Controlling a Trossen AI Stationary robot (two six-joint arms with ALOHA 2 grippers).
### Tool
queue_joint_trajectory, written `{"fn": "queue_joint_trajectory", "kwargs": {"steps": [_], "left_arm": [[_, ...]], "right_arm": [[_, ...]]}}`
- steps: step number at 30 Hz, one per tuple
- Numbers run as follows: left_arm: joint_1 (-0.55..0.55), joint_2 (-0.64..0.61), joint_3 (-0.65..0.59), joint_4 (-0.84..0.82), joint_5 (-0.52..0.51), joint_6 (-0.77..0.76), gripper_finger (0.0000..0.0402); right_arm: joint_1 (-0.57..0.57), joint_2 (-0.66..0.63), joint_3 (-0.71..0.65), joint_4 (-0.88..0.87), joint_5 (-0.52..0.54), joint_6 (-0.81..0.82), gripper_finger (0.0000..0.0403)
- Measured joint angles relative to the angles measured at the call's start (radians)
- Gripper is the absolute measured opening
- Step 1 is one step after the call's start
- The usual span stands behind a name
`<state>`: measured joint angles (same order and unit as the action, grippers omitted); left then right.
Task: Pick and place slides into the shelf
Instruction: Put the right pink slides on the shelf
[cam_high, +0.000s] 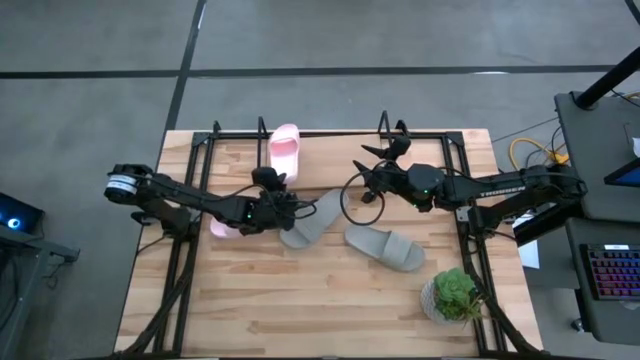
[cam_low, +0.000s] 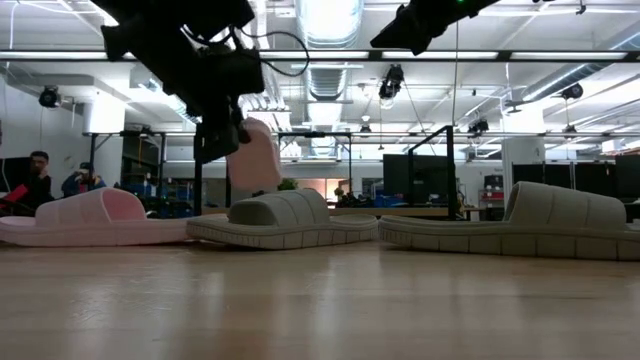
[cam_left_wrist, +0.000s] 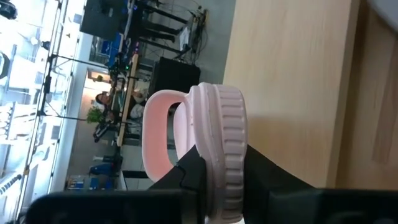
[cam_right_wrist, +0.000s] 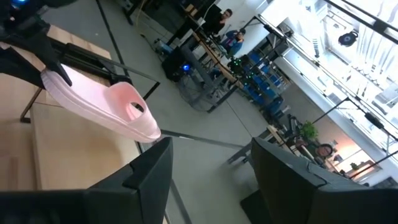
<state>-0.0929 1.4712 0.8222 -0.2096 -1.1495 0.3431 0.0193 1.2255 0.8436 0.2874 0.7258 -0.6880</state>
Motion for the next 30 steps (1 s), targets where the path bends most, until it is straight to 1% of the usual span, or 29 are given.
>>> {"fn": "queue_joint_trajectory", "kwargs": {"steps": [6, 9, 15, 17, 20, 23, 27, 30], "left_arm": [[0.023, 0.000, -0.027, 0.000, 0.054, 0.000, 0.0038], [0.035, 0.000, -0.029, 0.001, 0.084, 0.000, 0.0052], [0.047, 0.000, -0.030, 0.002, 0.113, 0.003, 0.0078], [0.055, 0.000, -0.030, 0.001, 0.163, 0.004, 0.0084], [0.075, 0.000, -0.030, 0.001, 0.281, 0.002, 0.0093], [0.098, 0.000, -0.030, 0.000, 0.313, -0.023, 0.0109], [0.131, 0.000, -0.031, -0.010, 0.369, -0.038, 0.0145], [0.155, 0.000, -0.031, -0.013, 0.459, -0.049, 0.0180]], "right_arm": [[0.000, 0.000, 0.000, 0.000, 0.000, 0.000, 0.0205], [0.000, 0.000, 0.000, 0.000, 0.000, 0.000, 0.0205], [0.000, 0.000, 0.000, 0.000, -0.001, 0.000, 0.0205], [0.000, 0.001, 0.000, 0.000, -0.001, 0.000, 0.0205], [0.000, 0.001, 0.000, 0.000, -0.001, 0.000, 0.0205], [0.000, 0.001, 0.000, -0.002, -0.001, 0.000, 0.0205], [0.000, 0.001, 0.000, -0.007, -0.001, 0.000, 0.0205], [0.000, 0.001, -0.001, -0.027, 0.000, 0.008, 0.0205]]}}
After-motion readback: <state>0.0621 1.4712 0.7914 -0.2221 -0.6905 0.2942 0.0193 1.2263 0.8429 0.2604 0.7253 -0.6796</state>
